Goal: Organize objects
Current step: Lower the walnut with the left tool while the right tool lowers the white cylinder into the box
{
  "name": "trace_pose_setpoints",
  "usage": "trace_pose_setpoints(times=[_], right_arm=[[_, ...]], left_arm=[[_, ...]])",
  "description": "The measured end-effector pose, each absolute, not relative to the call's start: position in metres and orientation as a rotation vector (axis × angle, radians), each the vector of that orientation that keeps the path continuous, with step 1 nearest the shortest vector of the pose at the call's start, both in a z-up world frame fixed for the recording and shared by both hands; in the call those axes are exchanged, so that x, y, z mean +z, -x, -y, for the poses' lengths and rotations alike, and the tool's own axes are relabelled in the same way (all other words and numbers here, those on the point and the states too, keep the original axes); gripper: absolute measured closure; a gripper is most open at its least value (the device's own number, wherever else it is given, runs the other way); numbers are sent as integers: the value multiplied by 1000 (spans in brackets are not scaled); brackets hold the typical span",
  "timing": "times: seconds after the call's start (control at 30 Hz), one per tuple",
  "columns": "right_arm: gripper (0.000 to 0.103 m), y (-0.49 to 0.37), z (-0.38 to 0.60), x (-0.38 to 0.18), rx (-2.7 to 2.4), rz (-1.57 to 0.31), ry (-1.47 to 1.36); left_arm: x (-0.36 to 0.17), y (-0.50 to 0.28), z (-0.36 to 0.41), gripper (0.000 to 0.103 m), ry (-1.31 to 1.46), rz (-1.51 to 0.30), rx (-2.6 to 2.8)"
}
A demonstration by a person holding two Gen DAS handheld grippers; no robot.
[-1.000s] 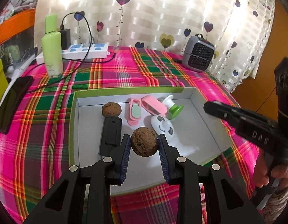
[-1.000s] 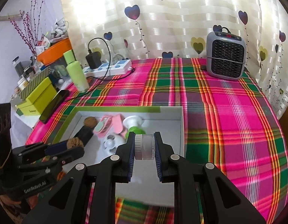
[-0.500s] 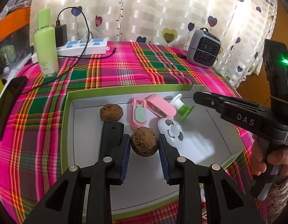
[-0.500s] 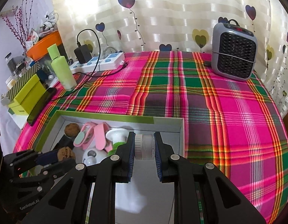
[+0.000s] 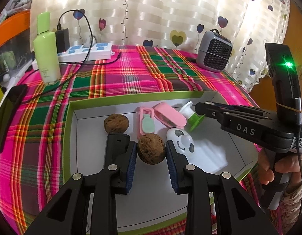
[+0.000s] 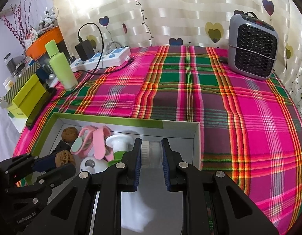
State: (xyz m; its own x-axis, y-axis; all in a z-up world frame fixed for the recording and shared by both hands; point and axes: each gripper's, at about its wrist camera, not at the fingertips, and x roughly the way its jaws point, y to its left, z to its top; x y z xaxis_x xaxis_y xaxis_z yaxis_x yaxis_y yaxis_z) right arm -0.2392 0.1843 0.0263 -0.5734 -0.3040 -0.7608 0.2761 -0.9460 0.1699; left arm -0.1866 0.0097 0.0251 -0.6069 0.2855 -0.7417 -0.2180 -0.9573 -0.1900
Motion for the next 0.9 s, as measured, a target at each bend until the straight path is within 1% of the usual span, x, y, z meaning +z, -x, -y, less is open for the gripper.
trace_pose_setpoints(times=[0.8, 0.9], right_arm=[[83, 239, -183, 26, -2530, 39, -1231], [80, 239, -183, 26, -2531, 46, -1226]], left_arm=[[26, 187, -8, 74, 1216, 125, 2587], [27, 185, -8, 74, 1218, 115, 2589]])
